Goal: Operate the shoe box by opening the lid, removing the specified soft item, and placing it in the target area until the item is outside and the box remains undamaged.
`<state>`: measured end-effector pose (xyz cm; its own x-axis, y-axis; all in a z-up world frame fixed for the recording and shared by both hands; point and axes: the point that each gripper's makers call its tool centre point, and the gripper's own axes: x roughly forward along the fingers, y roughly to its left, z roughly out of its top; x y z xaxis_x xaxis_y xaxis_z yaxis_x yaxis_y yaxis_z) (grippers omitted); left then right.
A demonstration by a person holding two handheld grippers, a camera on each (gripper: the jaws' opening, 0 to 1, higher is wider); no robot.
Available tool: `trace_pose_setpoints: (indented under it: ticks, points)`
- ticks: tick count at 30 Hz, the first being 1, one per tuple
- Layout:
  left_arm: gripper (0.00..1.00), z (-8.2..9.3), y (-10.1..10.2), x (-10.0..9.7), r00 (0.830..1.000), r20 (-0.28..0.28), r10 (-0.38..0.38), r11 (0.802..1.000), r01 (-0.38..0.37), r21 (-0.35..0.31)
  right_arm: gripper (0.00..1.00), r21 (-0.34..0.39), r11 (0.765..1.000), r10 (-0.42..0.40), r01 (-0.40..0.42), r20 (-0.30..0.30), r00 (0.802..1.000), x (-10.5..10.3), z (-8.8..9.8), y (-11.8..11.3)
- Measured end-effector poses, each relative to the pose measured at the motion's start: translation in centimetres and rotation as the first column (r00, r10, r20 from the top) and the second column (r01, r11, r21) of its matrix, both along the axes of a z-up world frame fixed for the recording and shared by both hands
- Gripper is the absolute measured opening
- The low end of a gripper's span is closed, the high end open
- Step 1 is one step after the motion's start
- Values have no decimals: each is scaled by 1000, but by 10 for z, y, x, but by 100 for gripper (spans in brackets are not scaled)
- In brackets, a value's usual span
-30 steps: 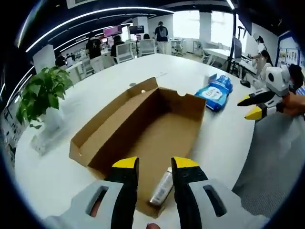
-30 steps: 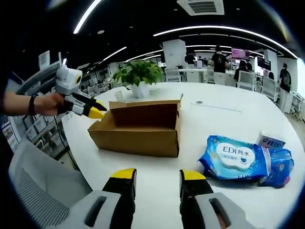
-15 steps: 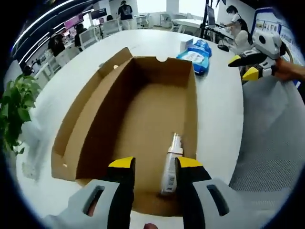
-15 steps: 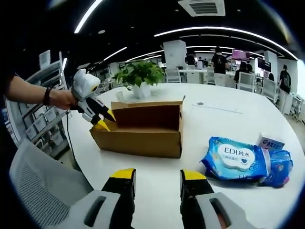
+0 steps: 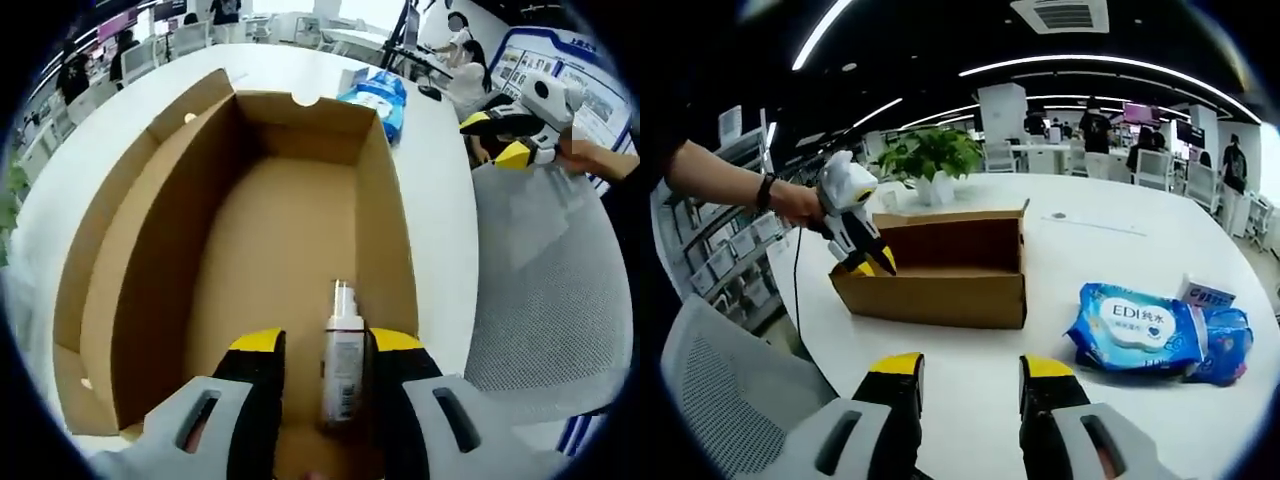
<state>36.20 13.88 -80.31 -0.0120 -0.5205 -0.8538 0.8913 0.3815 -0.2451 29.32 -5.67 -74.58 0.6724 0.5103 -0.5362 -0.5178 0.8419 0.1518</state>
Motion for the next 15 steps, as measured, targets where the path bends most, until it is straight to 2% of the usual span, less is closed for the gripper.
trace_pose_setpoints:
  ticks: [5, 10, 15]
  points:
    - [34, -10, 1, -6, 997, -23, -70, 997, 71, 37, 35, -5, 1000, -15, 15, -4, 1000, 0, 0, -1]
    - [35, -19, 6, -9, 988, 7, -156, 983, 155, 99, 35, -15, 1000, -16, 15, -13, 1000, -4, -2, 2]
    - [35, -15, 9, 0, 992, 31, -126, 986, 122, 109, 35, -27, 1000, -15, 15, -20, 1000, -5, -4, 1]
